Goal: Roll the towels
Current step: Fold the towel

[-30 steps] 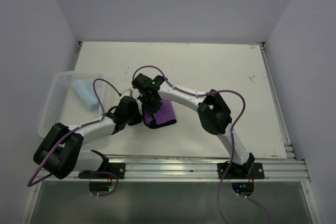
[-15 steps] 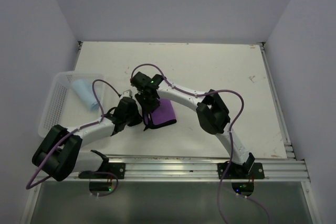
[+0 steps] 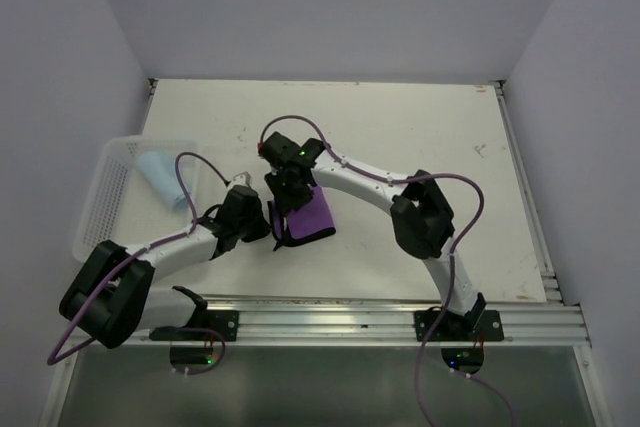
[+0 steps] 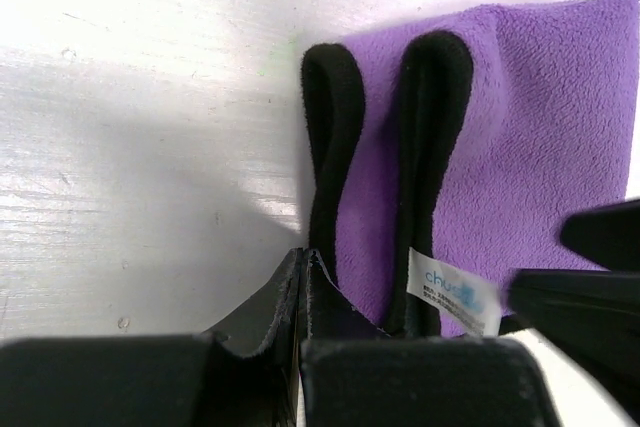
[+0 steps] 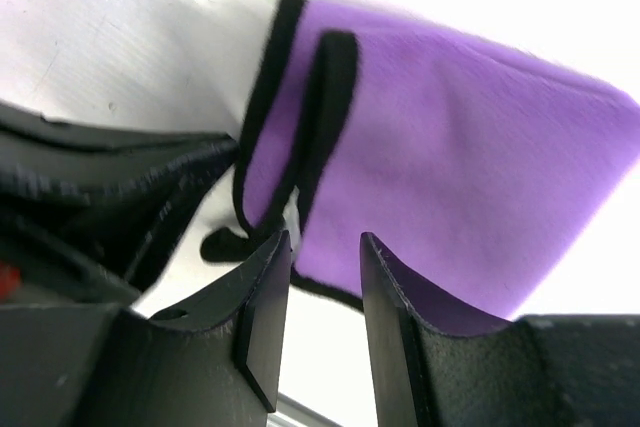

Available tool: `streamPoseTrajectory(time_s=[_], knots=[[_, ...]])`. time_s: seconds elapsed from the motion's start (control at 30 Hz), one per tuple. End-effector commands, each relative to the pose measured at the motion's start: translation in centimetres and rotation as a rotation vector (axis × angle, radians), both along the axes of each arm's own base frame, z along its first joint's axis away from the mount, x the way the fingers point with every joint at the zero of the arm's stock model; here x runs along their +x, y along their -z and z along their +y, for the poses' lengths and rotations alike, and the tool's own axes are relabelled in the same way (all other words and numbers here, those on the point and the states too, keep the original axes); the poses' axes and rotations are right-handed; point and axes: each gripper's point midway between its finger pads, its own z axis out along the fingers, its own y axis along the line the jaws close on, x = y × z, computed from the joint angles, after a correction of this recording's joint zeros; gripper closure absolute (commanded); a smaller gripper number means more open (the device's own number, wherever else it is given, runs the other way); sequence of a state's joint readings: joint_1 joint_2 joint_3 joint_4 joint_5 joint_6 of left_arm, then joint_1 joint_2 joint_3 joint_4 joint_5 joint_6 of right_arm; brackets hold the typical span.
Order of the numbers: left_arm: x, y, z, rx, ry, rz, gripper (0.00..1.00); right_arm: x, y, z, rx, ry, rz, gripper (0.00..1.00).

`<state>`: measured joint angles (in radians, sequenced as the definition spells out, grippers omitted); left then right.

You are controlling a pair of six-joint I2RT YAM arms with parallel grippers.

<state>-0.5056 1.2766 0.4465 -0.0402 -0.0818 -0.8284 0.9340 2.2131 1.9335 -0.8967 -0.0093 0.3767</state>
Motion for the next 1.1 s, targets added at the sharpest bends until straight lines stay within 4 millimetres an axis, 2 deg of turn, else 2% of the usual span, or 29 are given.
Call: streamPoseTrajectory(time_s=[0.0,0.07,0.27,0.6,0.73,0.9,1.07], knots=[[0.1,-0.4,0.3,0.015,-0.011,-0.012,1.0,1.9,-5.4,-1.0,0.116,0.078,-0.087,0.62],[0.1,-0.4,0.4,0.016,-0.012,-0.013,1.0,2.1,-5.9,-1.6,0.149,0.091,-0.08,0.62],[0.1,-0.7,0.4,0.018,-0.014,-0.019,1.0,2.3,-5.1,-2.8,0.147,0.115,-0.068,0.62],[0.4,-0.9,0.3,0.015,-0.014,-0.028,1.0,0.4,-3.8,0.4,0.24,0.074,0.01,0.64],[0.5,-0.9,0.3,0.017,-0.011,-0.03,1.0,-0.6,-2.3,1.0,0.201,0.055,0.022,0.65],[0.5,-0.8,0.3,0.02,-0.01,-0.028,1.0,-1.3,0.2,0.5,0.11,0.057,0.02,0.66],[0.6,-0.8,0.2,0.017,-0.008,-0.028,1.0,-2.0,2.3,0.9,0.084,0.045,0.048,0.66]])
